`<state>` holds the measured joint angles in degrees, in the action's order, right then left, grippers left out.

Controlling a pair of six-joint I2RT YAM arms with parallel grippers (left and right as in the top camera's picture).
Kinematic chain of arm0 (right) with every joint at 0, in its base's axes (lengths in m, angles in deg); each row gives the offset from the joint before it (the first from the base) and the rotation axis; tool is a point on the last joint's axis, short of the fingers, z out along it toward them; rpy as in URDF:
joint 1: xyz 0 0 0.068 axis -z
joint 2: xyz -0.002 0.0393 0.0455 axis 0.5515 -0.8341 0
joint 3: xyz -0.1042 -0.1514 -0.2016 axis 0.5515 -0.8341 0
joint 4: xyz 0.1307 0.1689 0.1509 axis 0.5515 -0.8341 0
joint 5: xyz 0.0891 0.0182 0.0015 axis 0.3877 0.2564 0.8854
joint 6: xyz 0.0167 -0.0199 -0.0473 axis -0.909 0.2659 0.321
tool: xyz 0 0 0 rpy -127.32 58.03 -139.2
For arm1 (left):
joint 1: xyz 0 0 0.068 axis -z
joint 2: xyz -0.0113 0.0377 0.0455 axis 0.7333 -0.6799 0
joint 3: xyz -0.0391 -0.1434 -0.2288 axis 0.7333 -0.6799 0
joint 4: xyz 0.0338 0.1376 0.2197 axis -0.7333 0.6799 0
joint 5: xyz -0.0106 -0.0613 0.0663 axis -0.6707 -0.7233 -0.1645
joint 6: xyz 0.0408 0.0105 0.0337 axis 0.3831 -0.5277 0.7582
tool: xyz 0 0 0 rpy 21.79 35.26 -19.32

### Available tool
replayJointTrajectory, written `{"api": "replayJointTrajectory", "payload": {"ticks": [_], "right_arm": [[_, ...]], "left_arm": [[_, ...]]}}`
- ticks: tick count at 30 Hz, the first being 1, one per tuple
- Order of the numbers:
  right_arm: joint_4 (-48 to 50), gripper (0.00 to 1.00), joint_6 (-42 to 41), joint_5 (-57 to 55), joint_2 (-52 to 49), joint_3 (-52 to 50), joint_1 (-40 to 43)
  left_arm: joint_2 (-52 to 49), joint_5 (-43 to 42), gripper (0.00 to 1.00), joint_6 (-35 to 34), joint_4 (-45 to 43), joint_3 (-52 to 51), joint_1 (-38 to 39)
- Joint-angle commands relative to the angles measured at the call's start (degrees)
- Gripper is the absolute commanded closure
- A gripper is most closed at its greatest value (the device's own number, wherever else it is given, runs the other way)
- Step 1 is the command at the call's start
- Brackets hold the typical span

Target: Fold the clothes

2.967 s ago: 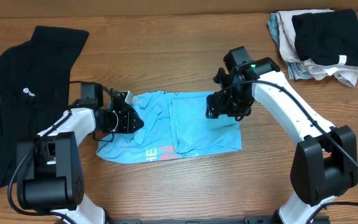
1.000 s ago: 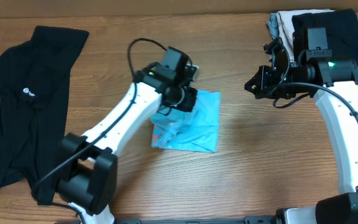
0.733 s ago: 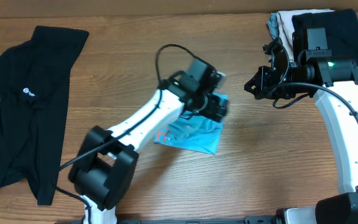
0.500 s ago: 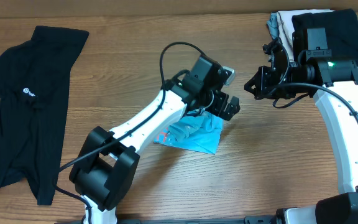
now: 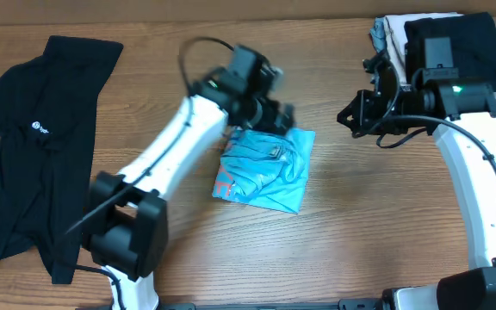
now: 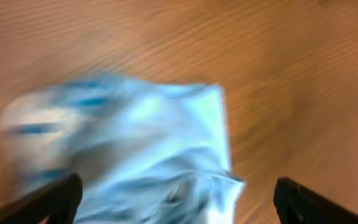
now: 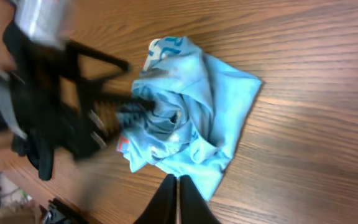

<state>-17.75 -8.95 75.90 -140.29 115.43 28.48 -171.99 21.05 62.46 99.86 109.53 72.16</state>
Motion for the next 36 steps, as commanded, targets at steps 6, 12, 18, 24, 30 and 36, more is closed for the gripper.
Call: {"api": "replayJointTrajectory", "payload": {"ticks": [6,12,18,24,30,36], "right_arm": [[6.9,0.51,0.1,-2.9,-1.2,1.0,-14.4],[15.0,0.33,-1.0,-4.8,-9.7,1.0,-25.6],[19.2,0.33,-10.0,-14.7,-19.8,1.0,-32.7],[20.6,0.33,-13.2,-20.9,-26.2,1.0,-36.9],[22.4,0.41,-14.9,-24.3,-28.2,1.0,-38.5],[23.4,0.66,-16.5,-29.2,-28.2,1.0,-38.5]], "left_arm": [[0.2,6.3,0.0,-2.6,10.9,15.0,-18.6],[0.0,6.3,0.0,-1.8,13.1,14.4,-27.2],[-0.1,7.6,0.0,-0.3,14.1,14.4,-29.9],[-0.1,10.2,0.0,0.2,14.2,14.4,-29.9],[-0.2,10.4,0.0,0.3,14.2,14.4,-29.9],[-0.2,10.4,0.0,0.4,14.3,14.4,-29.9]]}}
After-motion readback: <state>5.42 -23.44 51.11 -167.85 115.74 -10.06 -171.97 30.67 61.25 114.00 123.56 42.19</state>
